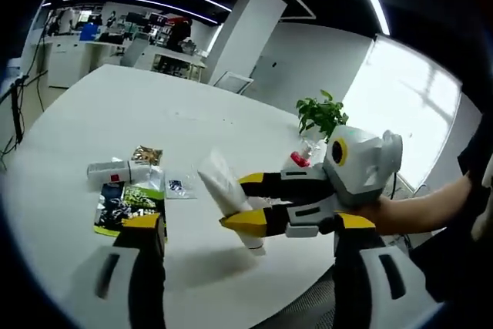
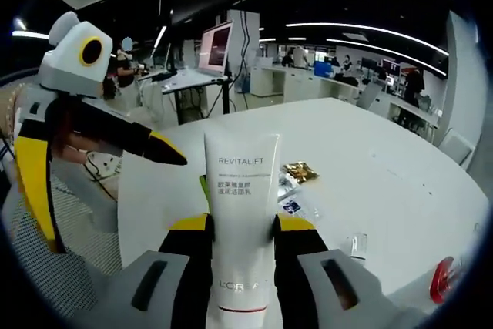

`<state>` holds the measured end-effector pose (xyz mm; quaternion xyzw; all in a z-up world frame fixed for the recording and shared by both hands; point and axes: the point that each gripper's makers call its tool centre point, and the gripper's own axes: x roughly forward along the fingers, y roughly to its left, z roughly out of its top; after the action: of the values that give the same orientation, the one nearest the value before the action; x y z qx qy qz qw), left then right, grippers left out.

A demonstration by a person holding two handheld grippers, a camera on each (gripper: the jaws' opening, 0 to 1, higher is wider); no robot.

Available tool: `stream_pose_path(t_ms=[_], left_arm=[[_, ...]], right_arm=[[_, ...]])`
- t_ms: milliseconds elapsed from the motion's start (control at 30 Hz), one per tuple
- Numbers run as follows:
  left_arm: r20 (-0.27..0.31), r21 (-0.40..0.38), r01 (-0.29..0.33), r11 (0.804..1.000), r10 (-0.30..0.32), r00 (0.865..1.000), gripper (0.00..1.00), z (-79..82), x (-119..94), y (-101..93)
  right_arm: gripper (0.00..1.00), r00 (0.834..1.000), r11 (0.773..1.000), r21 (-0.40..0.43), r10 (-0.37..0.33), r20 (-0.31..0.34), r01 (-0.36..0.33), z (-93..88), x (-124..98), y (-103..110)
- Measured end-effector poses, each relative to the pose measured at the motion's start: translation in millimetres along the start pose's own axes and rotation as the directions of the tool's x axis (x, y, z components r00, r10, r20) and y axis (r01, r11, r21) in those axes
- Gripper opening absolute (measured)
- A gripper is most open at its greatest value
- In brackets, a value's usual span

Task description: Arrange the skincare products in the storage area until every visible bottle or jar stands upright without overlapping.

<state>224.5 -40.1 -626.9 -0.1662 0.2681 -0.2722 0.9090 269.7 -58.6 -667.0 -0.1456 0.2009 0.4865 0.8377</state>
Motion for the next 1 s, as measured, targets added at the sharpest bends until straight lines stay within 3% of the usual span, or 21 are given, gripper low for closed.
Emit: stream_pose_path(t_ms=[267, 400, 700, 1000], left_arm=[[0.029, -0.016, -0.014, 1.000, 0.015, 0.999, 0.70, 4.4, 4.0, -4.9], [0.039, -0.010, 0.000, 1.000, 0.001, 0.999, 0.53, 5.2, 6.6, -13.1], [0.065, 0.007, -0.021, 1.000, 0.020, 0.998, 0.44, 13.5, 8.7, -13.0], [0.056, 0.040, -0.005, 0.999, 0.003, 0.998, 0.34, 10.2, 18.9, -32.9]], right_arm=[[0.30, 0.999, 1.000, -0.008, 0.009, 0.033, -0.009, 4.2, -12.8, 11.1], [0.30, 0.999, 1.000, -0.014, 0.018, 0.050, -0.017, 8.3, -18.5, 17.0], [0.30, 0.997, 1.000, -0.011, 0.019, 0.069, -0.018, 9.5, -29.5, 22.9], [0.30, 0.996, 1.000, -0.027, 0.012, 0.087, -0.010, 13.8, -44.7, 29.9]])
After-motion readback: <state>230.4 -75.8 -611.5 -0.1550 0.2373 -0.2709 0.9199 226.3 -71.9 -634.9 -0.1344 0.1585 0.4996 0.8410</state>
